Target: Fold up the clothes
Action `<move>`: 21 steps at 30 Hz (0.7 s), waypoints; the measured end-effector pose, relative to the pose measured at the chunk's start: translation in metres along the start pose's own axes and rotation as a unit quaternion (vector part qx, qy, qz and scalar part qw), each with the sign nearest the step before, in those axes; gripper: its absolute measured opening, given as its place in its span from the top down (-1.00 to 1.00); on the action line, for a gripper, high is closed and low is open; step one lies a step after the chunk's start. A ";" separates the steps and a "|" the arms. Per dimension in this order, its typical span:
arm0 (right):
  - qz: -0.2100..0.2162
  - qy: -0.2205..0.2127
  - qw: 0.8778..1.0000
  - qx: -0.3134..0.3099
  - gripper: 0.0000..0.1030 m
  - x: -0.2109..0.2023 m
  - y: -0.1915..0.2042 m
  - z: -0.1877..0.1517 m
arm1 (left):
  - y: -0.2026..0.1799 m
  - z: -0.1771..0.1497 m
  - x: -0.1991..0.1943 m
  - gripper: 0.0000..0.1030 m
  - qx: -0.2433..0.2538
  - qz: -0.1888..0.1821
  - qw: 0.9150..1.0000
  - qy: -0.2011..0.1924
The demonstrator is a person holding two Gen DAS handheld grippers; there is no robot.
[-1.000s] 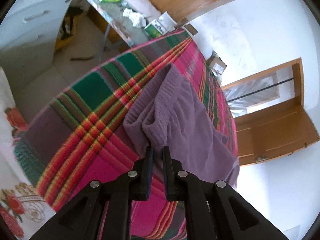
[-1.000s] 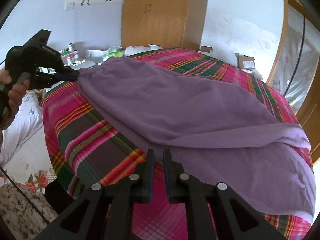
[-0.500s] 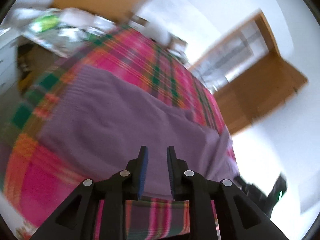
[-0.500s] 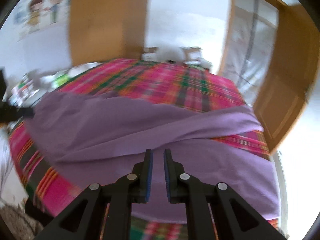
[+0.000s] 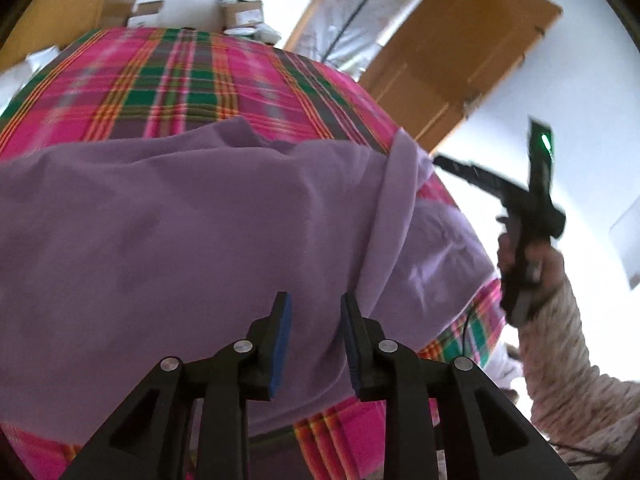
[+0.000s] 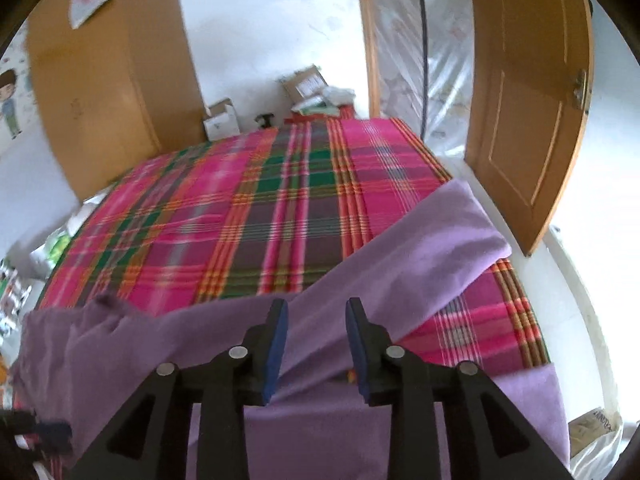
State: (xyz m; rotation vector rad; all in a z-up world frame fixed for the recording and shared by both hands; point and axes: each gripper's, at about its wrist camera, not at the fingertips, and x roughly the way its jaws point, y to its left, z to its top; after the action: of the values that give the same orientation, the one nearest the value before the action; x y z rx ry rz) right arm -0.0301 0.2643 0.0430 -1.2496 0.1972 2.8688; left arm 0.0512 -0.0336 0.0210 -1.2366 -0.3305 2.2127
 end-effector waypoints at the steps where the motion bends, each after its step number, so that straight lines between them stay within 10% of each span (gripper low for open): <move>1: 0.001 0.008 1.000 0.001 0.39 0.008 0.000 0.004 | -0.002 0.000 0.005 0.44 0.007 0.000 1.000 0.010; 16: -0.043 0.096 0.993 0.049 0.38 0.082 -0.011 0.039 | -0.009 0.009 0.031 0.38 0.041 0.004 0.998 0.042; 21: -0.066 0.100 0.991 0.057 0.73 0.083 -0.014 0.039 | -0.013 0.010 0.032 0.37 0.051 0.015 0.998 0.044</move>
State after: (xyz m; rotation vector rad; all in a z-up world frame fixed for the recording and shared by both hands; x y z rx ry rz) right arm -0.1145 0.2788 0.0072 -1.4672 0.2659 2.5820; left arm 0.0346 -0.0039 0.0104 -1.2852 -0.1629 2.1637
